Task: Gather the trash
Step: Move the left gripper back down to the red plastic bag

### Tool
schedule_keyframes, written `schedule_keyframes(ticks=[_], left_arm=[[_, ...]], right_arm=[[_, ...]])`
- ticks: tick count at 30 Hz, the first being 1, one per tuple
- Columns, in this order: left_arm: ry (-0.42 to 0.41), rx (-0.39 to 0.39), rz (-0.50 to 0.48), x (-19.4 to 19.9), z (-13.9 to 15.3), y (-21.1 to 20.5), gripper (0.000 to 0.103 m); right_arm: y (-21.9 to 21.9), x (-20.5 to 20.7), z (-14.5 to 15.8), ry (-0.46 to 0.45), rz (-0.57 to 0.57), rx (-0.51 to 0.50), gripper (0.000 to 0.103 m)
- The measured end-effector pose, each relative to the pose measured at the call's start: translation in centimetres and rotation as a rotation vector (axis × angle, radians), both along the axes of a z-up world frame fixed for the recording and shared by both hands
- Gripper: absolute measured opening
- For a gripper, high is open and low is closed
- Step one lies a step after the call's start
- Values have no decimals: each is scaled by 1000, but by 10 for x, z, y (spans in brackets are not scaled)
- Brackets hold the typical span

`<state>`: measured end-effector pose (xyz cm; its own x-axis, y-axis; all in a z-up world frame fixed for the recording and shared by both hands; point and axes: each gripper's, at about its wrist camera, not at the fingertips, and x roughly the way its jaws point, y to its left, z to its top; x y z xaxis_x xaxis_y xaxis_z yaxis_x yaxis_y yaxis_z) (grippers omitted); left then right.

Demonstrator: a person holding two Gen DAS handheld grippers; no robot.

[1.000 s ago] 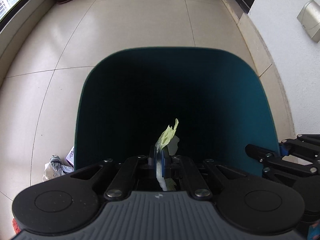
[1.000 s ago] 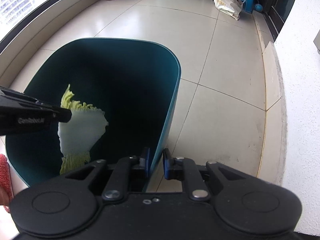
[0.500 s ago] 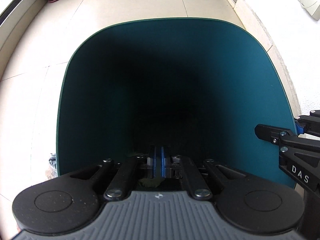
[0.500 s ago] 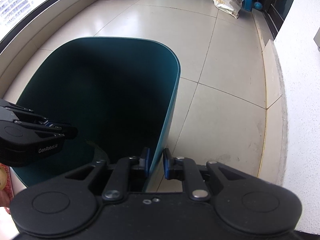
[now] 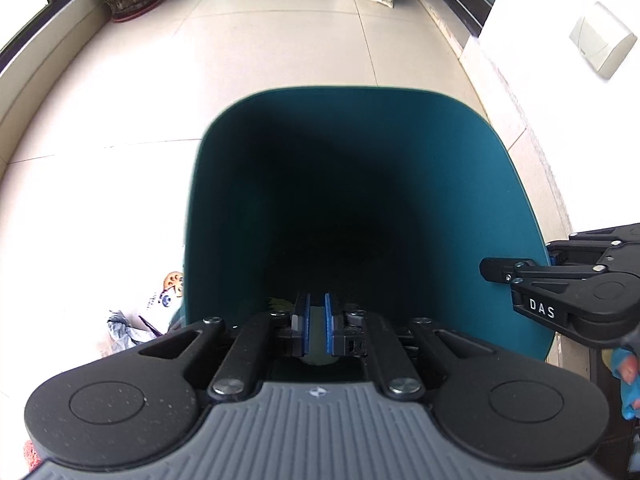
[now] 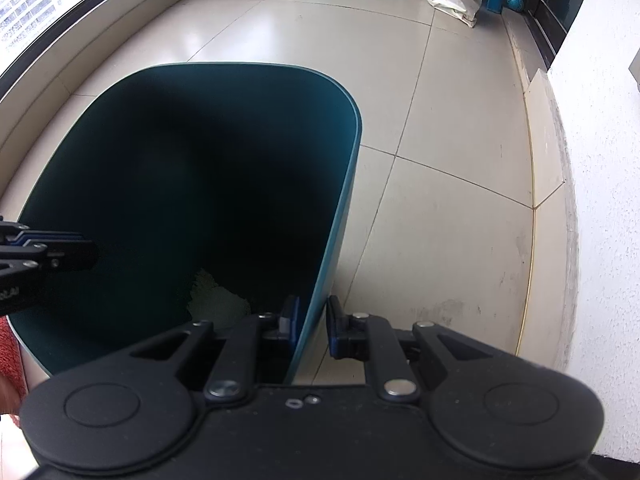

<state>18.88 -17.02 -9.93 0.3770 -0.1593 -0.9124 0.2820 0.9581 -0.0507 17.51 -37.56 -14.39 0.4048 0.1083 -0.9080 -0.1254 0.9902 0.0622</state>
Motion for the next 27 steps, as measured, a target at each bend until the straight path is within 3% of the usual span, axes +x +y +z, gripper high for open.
schedule_keyframes(ticks=[4, 6, 9, 11, 16, 20, 27], left_arm=[[-26, -5, 33, -11, 11, 21, 15], [-45, -6, 52, -18, 13, 32, 32], [-57, -55, 68, -27, 24, 54, 45], [-89, -21, 106, -32, 31, 67, 59], [-144, -48, 148, -47, 62, 103, 60], [-194, -20, 203, -55, 76, 135, 76], [-154, 15, 349, -54, 36, 187, 76]], right_arm=[[0, 1, -2, -3, -8, -3, 12], [1, 2, -2, -8, -9, -12, 11], [4, 1, -3, -11, -7, -26, 10], [5, 0, -5, -11, -11, -24, 10], [6, -3, -7, -15, -17, -34, 9], [10, -4, -7, -19, -26, -60, 9], [1, -6, -7, -9, -82, -63, 9]])
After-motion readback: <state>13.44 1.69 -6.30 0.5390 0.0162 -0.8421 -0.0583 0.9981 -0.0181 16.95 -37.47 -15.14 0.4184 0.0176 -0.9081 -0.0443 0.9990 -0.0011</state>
